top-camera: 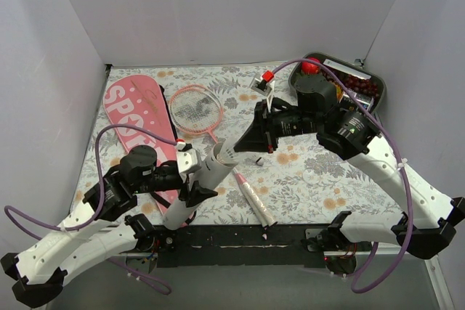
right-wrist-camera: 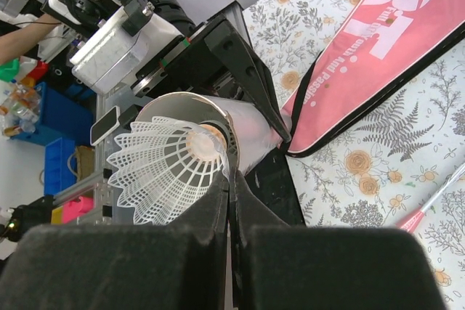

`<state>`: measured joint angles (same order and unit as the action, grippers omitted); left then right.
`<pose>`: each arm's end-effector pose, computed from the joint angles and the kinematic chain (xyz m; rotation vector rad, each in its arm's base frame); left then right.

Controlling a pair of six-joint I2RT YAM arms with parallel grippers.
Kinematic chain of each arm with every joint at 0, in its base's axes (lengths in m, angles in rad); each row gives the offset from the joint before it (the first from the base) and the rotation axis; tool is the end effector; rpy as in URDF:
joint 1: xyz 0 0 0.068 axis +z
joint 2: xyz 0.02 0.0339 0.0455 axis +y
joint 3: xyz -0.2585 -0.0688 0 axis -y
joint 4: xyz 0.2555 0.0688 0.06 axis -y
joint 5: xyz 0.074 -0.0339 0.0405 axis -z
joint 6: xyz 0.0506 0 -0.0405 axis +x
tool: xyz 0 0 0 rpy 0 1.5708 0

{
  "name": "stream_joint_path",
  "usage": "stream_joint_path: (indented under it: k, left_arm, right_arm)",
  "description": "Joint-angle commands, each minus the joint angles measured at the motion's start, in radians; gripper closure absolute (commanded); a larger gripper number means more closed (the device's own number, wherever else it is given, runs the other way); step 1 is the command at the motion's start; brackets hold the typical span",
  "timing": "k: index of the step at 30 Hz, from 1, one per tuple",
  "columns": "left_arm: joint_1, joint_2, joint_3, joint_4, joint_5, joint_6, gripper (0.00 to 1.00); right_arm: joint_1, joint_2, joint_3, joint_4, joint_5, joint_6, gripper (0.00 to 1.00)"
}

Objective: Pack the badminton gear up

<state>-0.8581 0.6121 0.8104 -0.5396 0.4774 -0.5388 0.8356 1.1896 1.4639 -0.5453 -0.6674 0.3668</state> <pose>0.0865 -0.1356 0.3314 0.6906 2.0177 -1.3459 0.1533 0.2162 0.4500 -0.9640 1.7985 1.4124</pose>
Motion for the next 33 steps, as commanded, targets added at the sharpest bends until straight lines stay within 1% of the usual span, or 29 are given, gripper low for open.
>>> stream_joint_path:
  k: [1,6,10,23,33]
  left_arm:
    - [-0.016,-0.003,0.012,0.098,0.015,0.008,0.89]
    - [-0.019,-0.009,0.006,0.099,0.006,0.008,0.89]
    - [-0.022,-0.006,0.004,0.099,0.0,0.007,0.89]
    - [-0.036,0.002,-0.008,0.101,-0.01,0.005,0.89]
    - [-0.038,-0.002,-0.004,0.101,-0.022,0.007,0.89]
  right_arm:
    - [0.065,0.042,0.078,-0.027,0.074,-0.035,0.99]
    - [0.085,0.073,0.209,-0.178,0.166,-0.097,0.99]
    - [0.091,0.084,0.268,-0.248,0.19,-0.126,0.99]
    - [0.118,0.079,0.391,-0.314,0.181,-0.127,0.99]
    - [0.161,0.133,0.369,-0.321,0.222,-0.141,0.99]
